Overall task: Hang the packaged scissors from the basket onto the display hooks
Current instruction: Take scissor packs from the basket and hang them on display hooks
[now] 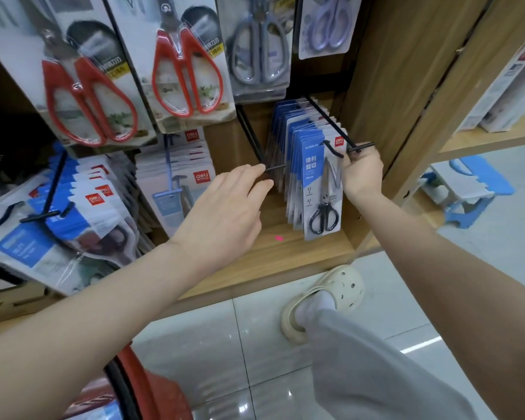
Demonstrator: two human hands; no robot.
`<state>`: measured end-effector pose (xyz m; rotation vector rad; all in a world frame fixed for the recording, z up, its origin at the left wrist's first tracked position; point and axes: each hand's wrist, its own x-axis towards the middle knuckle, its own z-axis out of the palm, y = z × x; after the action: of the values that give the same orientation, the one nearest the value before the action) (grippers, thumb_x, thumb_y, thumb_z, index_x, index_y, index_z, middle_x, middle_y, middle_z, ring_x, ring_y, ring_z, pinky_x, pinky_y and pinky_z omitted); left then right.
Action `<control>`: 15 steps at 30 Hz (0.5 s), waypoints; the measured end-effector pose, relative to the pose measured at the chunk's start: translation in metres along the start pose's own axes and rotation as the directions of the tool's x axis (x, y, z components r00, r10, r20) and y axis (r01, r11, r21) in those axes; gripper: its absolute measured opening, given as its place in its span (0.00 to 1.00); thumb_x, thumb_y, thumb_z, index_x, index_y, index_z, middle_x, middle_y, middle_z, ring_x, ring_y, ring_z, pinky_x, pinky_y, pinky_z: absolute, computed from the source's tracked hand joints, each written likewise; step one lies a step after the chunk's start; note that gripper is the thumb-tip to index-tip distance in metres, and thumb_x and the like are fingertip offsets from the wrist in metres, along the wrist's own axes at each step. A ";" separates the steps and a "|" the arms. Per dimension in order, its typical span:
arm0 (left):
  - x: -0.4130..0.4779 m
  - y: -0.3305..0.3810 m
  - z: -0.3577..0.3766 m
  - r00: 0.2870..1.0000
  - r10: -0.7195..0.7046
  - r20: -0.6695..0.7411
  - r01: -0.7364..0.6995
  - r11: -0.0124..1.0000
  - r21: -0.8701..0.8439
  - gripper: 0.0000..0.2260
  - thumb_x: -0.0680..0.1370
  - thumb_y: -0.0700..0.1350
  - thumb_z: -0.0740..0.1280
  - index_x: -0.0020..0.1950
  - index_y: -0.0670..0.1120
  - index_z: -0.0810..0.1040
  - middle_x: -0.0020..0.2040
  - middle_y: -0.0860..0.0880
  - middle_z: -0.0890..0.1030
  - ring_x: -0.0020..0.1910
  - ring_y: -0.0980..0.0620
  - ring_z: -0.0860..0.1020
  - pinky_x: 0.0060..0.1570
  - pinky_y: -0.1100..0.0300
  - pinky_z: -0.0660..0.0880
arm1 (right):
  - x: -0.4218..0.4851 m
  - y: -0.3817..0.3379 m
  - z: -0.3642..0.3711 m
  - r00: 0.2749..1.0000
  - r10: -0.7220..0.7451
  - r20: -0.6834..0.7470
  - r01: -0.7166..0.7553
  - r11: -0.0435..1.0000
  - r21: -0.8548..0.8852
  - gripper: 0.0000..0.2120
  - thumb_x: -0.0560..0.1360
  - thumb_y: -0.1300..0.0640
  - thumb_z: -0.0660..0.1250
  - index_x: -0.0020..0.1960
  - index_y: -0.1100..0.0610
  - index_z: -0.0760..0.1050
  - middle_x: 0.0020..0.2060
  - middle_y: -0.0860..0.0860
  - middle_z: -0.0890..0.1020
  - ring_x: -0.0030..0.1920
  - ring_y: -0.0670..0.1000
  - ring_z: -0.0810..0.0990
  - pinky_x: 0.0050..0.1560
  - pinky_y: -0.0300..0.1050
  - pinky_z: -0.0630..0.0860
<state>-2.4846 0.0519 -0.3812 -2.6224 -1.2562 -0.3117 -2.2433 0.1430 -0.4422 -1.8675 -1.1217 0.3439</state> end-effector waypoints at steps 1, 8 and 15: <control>-0.003 0.000 -0.003 1.000 0.002 -0.004 -0.002 1.000 -0.002 0.20 0.70 0.39 0.72 0.61 0.39 0.77 0.60 0.39 0.77 0.59 0.41 0.76 0.58 0.49 0.73 | -0.008 -0.001 -0.004 1.000 -0.007 0.030 0.010 0.996 -0.087 0.14 0.80 0.56 0.59 0.59 0.64 0.73 0.58 0.59 0.76 0.57 0.59 0.75 0.53 0.46 0.72; -0.063 -0.009 -0.031 0.998 0.032 -0.046 -0.031 0.999 0.011 0.05 0.71 0.41 0.67 0.45 0.41 0.78 0.38 0.44 0.77 0.38 0.43 0.77 0.37 0.53 0.72 | -0.093 -0.031 -0.040 0.845 -0.286 0.451 0.520 0.633 -0.573 0.12 0.81 0.57 0.59 0.61 0.61 0.71 0.57 0.58 0.73 0.58 0.57 0.72 0.50 0.49 0.74; -0.187 -0.037 -0.063 0.995 -0.099 0.019 0.098 0.994 0.056 0.10 0.74 0.46 0.58 0.43 0.44 0.77 0.37 0.46 0.75 0.37 0.44 0.74 0.39 0.52 0.67 | -0.192 -0.098 -0.031 0.645 -0.501 0.577 0.747 0.571 -0.340 0.13 0.80 0.51 0.58 0.57 0.57 0.73 0.51 0.54 0.75 0.54 0.55 0.74 0.47 0.50 0.73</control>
<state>-2.6339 -0.0813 -0.3695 -2.5298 -1.3842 -0.2613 -2.3842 -0.0120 -0.3846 -1.7066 -2.3353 -0.0375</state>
